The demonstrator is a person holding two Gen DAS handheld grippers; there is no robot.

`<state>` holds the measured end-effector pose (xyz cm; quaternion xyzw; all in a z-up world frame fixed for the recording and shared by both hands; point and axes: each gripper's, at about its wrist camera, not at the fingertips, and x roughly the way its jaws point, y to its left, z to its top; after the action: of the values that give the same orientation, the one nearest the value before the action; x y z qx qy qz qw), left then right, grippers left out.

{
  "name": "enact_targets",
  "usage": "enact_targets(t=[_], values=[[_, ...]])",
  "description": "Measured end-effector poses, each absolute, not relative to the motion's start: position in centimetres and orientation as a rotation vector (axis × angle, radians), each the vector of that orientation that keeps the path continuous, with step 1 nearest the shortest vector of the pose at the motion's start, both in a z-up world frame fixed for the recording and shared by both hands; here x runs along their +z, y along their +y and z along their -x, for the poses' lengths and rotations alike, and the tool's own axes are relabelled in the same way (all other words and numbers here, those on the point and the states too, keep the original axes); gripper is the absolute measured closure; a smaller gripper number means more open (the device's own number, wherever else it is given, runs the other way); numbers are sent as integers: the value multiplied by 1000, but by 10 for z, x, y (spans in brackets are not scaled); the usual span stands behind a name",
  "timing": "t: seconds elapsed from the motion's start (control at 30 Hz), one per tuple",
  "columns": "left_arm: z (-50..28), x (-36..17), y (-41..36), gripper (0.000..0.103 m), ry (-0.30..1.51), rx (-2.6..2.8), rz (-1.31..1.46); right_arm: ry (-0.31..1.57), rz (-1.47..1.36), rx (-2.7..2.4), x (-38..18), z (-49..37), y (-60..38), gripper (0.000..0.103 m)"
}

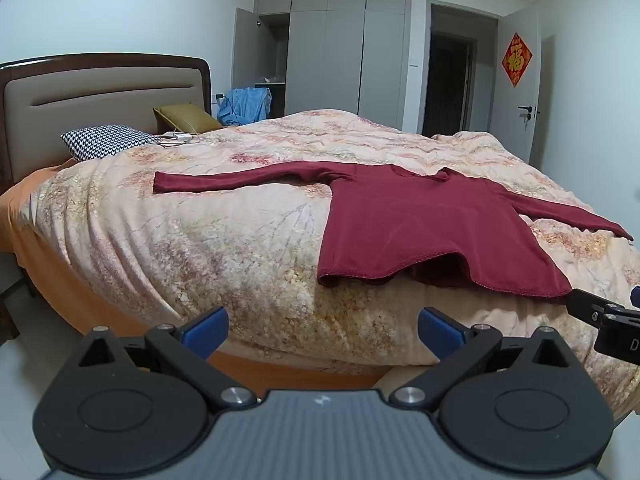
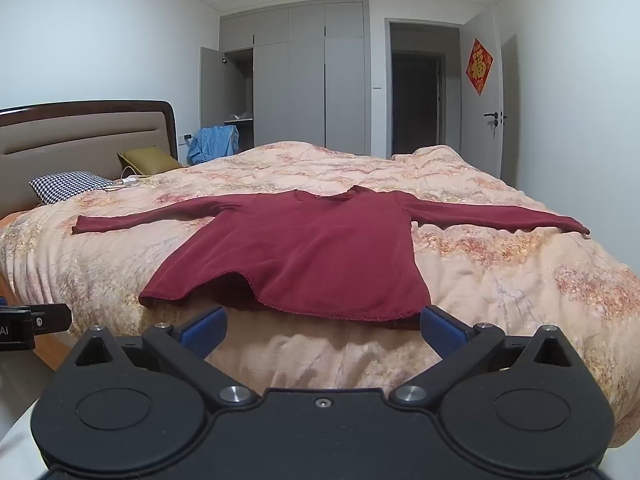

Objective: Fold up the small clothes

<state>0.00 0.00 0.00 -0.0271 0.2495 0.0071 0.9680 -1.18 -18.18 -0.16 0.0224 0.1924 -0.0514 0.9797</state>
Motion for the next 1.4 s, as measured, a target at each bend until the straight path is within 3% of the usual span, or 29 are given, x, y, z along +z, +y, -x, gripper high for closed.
enact_targets(t=[1.4], values=[[0,0,0,0,507,17,49,391,-57,-102,-2,12,-183,0]])
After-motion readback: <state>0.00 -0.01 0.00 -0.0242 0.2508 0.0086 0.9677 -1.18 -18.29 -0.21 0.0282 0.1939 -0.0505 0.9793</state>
